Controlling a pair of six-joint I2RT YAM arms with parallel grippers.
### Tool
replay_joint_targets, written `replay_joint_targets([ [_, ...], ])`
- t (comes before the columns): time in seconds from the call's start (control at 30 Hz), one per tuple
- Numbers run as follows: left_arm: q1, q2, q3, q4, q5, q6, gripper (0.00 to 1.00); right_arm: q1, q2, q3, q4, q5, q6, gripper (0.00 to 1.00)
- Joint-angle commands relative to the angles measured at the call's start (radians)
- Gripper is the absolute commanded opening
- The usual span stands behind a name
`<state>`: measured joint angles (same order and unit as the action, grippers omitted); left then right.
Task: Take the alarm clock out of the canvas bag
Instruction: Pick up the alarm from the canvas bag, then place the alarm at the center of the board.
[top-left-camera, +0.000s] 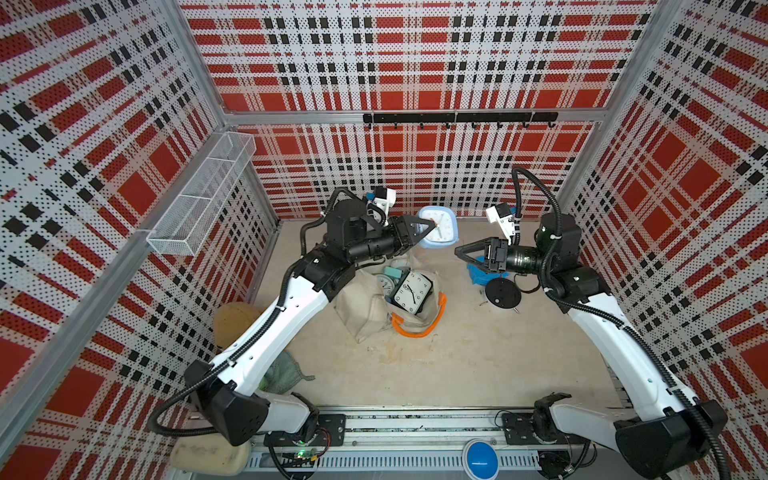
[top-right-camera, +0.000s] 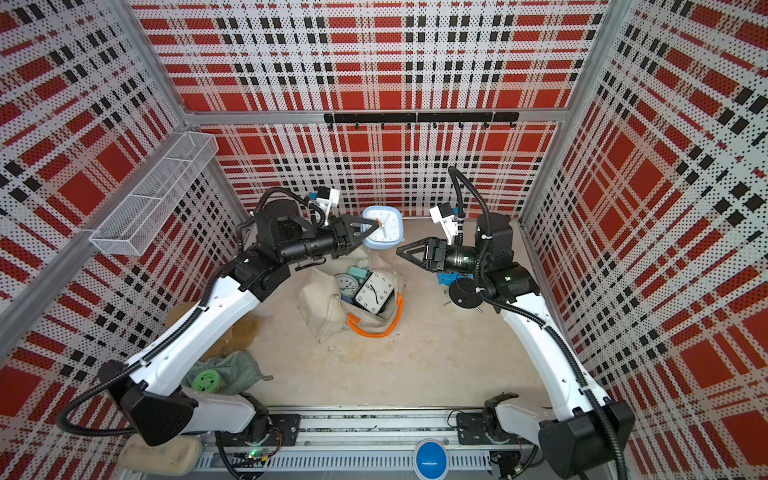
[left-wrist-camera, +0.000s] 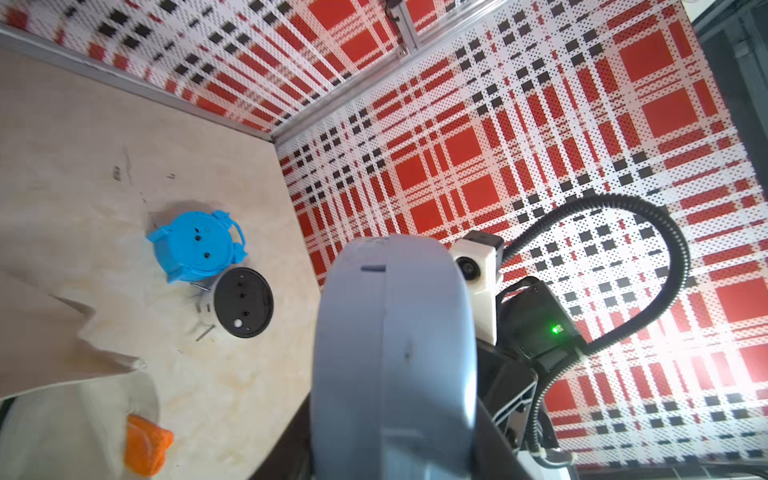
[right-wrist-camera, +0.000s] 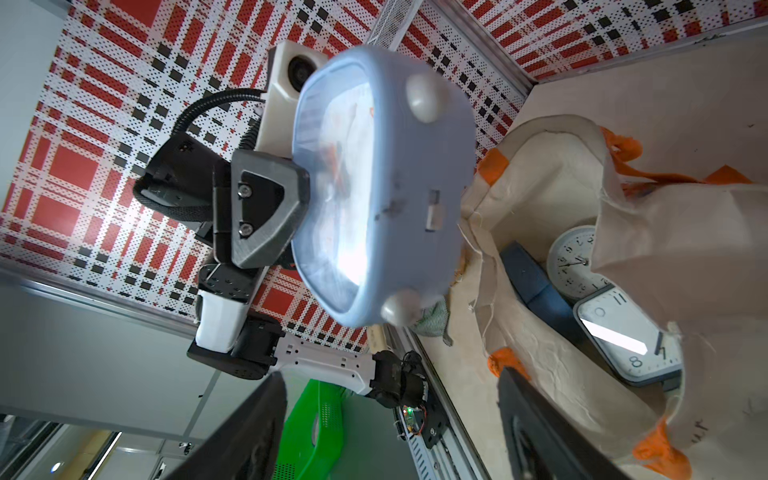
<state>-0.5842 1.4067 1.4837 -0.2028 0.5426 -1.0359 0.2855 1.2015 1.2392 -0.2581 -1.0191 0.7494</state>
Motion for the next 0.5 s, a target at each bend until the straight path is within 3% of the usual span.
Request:
replay_joint_targets([
  [0.0,-0.024,0.026,0.039,0.134,0.085,-0.098,0.19,0.002,0.011,0.003,0.203,-0.062,0.09,0.84],
  [0.1,-0.045,0.05,0.058,0.139,0.1,-0.11,0.19,0.002,0.033,0.013,0.255,-0.073,0.126,0.85],
  [0.2,-0.058,0.058,0.053,0.158,0.095,-0.127,0.2,0.003,0.051,0.007,0.34,-0.085,0.191,0.78],
  [0.37,-0.067,0.058,0.012,0.24,0.095,-0.193,0.23,0.003,0.058,-0.014,0.46,-0.076,0.273,0.55],
  [0.47,-0.069,0.058,-0.006,0.265,0.092,-0.213,0.26,0.002,0.066,-0.014,0.496,-0.072,0.3,0.48],
])
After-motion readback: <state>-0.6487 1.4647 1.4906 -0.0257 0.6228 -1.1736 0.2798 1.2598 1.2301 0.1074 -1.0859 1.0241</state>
